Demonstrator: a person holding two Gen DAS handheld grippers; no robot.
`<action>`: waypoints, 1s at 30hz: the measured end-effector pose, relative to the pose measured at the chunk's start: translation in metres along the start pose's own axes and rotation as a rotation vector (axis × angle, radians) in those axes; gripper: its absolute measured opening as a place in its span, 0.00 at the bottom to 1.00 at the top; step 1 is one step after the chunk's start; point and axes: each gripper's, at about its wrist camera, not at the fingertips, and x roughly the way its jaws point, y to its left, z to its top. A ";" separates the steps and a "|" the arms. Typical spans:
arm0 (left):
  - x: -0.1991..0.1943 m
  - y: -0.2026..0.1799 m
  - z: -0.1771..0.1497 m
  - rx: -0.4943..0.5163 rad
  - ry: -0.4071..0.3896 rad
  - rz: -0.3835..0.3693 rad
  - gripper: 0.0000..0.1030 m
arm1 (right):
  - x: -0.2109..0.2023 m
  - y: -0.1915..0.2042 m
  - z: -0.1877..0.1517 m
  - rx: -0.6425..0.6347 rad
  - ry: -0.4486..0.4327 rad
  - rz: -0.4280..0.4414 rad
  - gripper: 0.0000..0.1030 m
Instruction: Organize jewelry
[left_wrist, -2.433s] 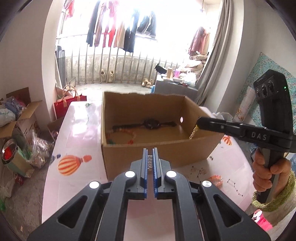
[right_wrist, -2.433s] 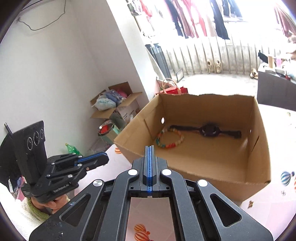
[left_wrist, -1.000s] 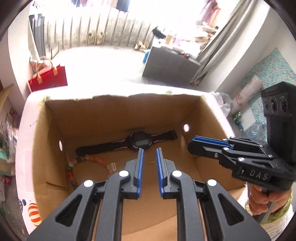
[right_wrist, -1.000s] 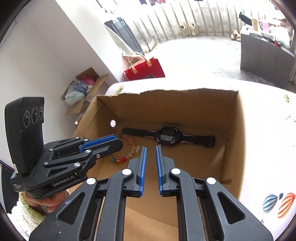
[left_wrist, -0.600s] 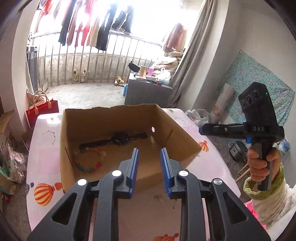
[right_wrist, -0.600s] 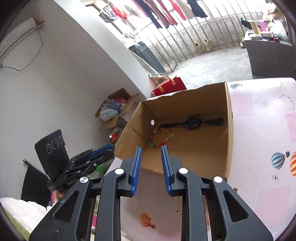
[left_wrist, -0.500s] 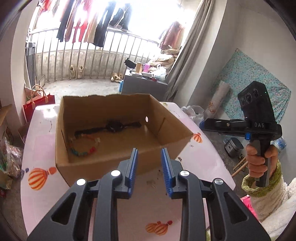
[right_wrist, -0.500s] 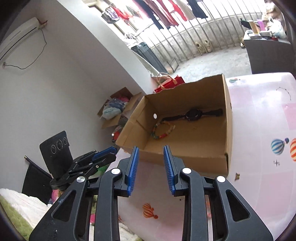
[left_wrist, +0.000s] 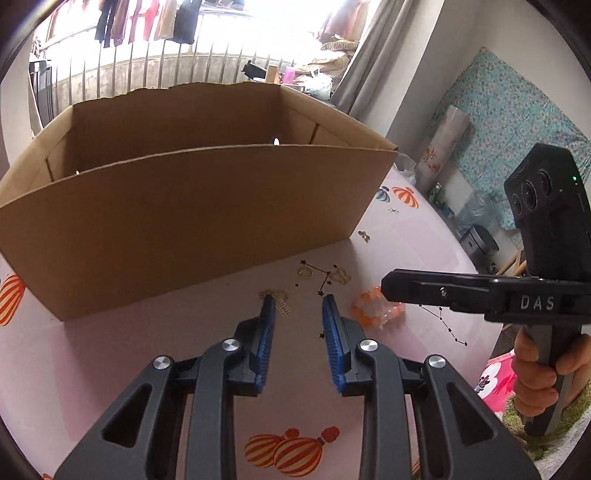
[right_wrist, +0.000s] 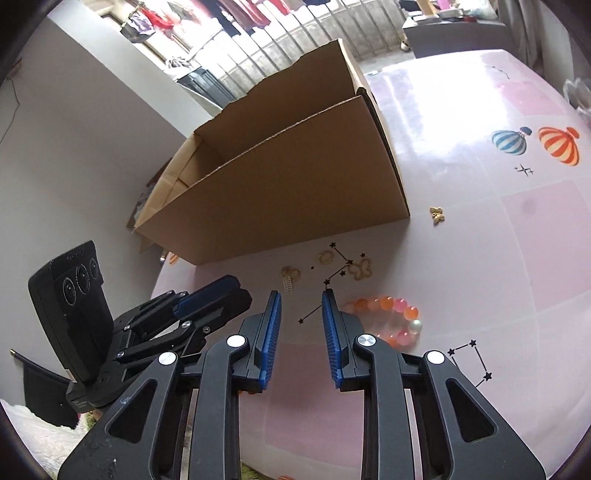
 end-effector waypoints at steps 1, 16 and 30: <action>0.007 0.000 0.002 -0.004 0.014 -0.002 0.25 | 0.001 0.000 -0.002 -0.008 -0.001 -0.010 0.23; 0.041 -0.019 0.012 0.143 0.096 0.187 0.11 | 0.005 -0.010 0.005 -0.029 -0.027 -0.037 0.23; 0.016 0.001 -0.010 0.107 0.078 0.167 0.02 | 0.004 -0.019 0.006 0.005 -0.029 -0.042 0.23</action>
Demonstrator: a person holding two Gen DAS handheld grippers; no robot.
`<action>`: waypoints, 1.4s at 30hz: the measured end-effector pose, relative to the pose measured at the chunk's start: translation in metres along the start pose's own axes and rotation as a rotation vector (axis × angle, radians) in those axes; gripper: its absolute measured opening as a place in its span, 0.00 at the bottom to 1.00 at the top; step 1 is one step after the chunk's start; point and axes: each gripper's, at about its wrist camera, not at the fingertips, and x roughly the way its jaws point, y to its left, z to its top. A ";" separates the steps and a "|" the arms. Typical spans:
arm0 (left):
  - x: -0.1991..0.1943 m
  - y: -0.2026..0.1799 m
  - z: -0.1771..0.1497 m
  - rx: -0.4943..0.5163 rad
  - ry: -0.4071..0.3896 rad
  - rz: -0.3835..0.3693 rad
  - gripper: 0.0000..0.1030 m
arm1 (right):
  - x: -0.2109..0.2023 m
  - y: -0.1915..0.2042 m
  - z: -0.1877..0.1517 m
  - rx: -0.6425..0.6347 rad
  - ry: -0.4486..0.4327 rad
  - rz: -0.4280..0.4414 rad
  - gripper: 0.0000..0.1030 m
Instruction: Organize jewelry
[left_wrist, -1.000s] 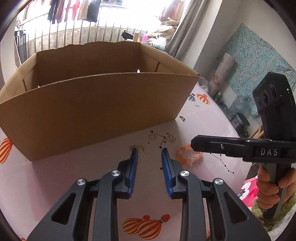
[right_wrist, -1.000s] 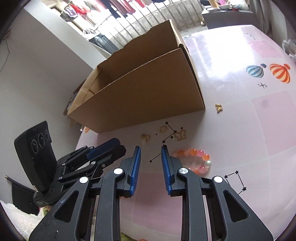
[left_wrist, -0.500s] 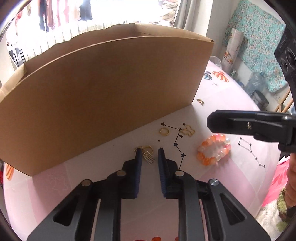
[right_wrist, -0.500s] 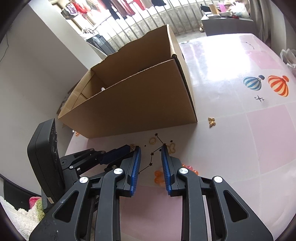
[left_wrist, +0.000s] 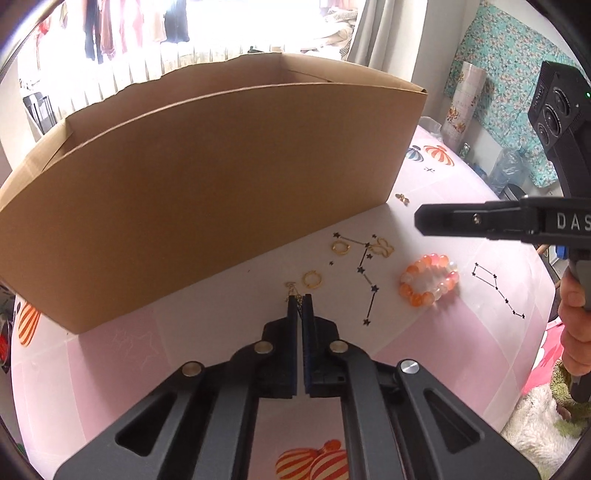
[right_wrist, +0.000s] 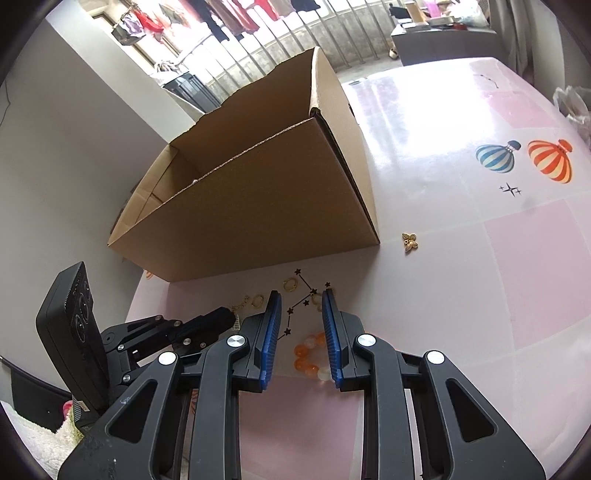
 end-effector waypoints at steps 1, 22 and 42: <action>-0.002 0.002 -0.002 -0.008 0.002 0.003 0.02 | -0.001 0.000 0.000 -0.001 -0.002 -0.002 0.23; -0.027 0.042 -0.029 -0.121 -0.011 0.040 0.02 | 0.020 -0.012 0.016 -0.139 -0.058 -0.291 0.25; -0.021 0.047 -0.030 -0.142 0.001 0.035 0.00 | 0.039 -0.012 0.014 -0.345 -0.024 -0.354 0.12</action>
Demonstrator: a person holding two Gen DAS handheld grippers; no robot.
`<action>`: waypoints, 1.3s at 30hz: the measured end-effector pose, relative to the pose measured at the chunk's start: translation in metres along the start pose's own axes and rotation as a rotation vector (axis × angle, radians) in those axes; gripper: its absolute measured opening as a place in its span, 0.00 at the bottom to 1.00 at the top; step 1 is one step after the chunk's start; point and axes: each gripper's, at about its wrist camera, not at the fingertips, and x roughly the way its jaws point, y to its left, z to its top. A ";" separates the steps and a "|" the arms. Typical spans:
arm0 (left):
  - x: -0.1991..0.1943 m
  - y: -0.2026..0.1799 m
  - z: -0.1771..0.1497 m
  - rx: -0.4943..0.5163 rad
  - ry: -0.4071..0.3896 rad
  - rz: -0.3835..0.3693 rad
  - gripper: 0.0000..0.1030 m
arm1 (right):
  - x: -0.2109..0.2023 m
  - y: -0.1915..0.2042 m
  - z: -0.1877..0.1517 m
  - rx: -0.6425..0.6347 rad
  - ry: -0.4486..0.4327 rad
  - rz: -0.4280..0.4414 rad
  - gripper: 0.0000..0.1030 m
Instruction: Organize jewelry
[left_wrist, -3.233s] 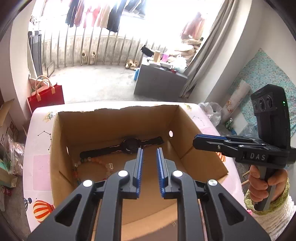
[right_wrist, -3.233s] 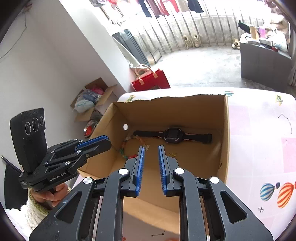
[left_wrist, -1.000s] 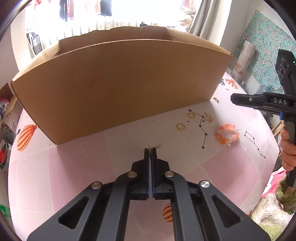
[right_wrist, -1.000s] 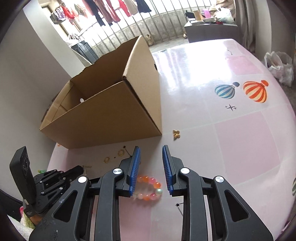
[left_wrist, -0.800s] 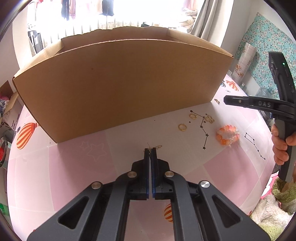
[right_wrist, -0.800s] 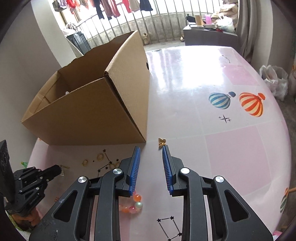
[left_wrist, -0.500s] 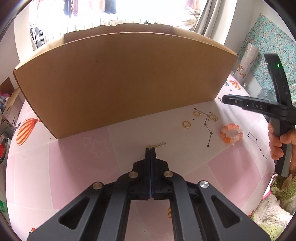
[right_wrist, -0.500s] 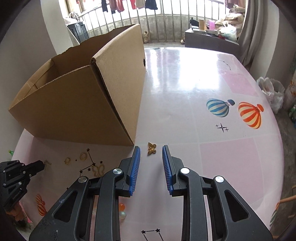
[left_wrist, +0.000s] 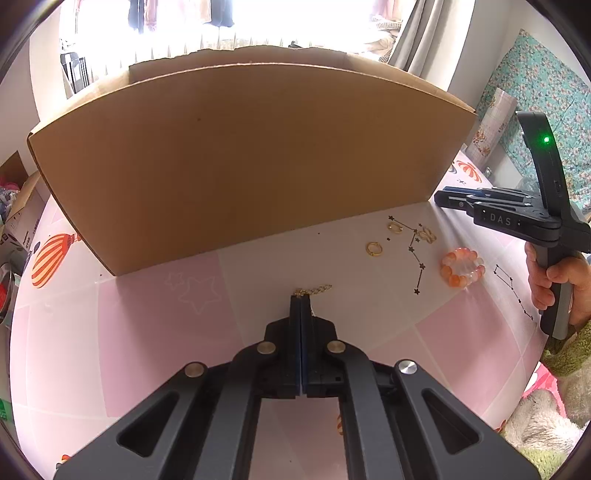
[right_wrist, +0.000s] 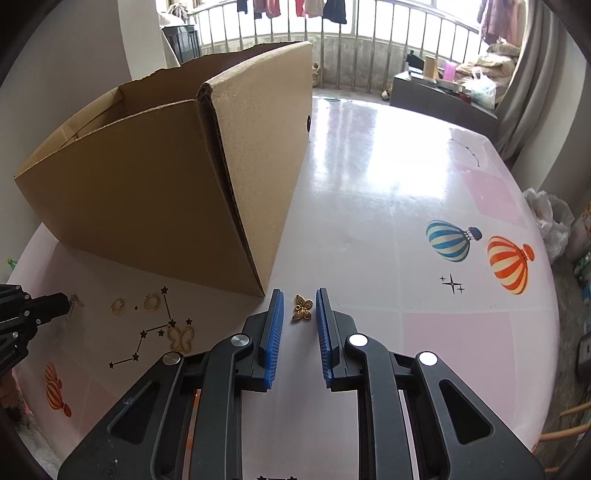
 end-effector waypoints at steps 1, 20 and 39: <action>0.000 0.000 0.000 -0.001 0.000 0.000 0.00 | -0.001 0.000 0.000 0.001 0.003 0.006 0.08; -0.003 0.001 0.001 -0.007 -0.008 -0.003 0.00 | -0.026 -0.031 -0.003 0.203 -0.045 0.118 0.04; -0.035 0.003 0.010 -0.049 -0.075 -0.067 0.01 | -0.086 -0.026 0.009 0.240 -0.204 0.194 0.04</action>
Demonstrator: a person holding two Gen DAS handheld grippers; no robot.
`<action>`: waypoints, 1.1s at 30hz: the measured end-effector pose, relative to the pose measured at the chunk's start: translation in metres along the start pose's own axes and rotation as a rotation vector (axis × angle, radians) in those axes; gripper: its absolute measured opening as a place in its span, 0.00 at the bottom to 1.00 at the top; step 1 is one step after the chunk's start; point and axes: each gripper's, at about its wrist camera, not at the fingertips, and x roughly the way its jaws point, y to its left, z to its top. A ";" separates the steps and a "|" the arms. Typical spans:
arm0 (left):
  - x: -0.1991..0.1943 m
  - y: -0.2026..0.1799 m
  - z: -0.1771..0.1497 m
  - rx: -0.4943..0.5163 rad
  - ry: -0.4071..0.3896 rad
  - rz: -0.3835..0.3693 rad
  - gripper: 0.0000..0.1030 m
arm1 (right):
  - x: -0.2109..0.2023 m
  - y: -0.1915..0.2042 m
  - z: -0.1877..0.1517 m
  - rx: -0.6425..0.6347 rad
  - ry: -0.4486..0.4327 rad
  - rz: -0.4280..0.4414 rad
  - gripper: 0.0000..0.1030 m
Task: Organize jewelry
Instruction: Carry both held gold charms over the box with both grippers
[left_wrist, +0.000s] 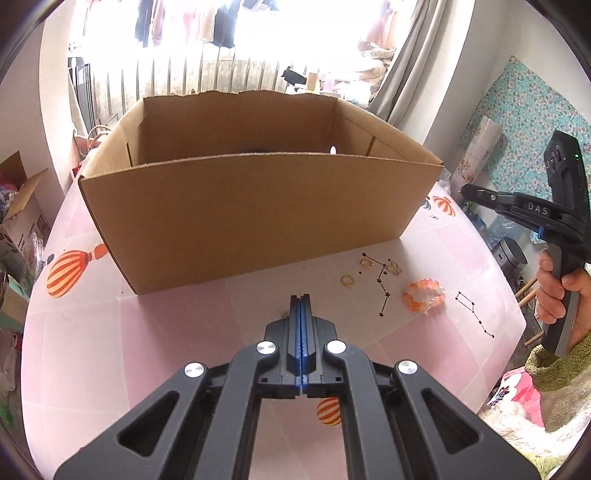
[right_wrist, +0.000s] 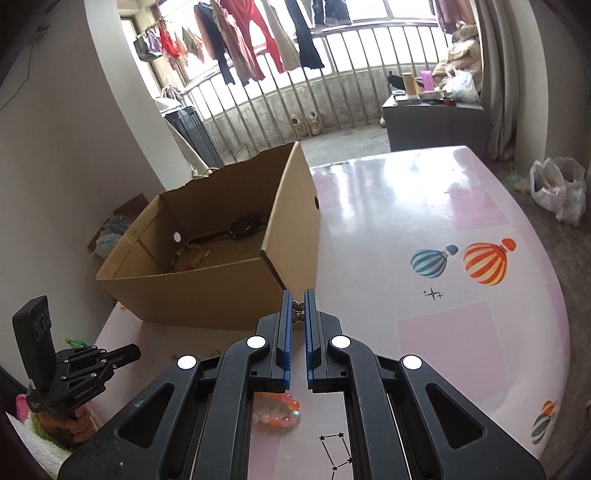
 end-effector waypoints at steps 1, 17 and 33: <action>0.004 0.003 0.000 -0.015 0.025 -0.006 0.03 | 0.000 0.002 0.000 -0.001 -0.001 0.006 0.04; 0.041 -0.014 -0.006 0.118 0.103 0.106 0.04 | 0.008 0.017 -0.016 -0.009 0.015 0.040 0.04; -0.038 -0.020 0.033 0.112 -0.099 -0.037 0.01 | -0.013 0.042 0.016 -0.113 -0.049 0.133 0.04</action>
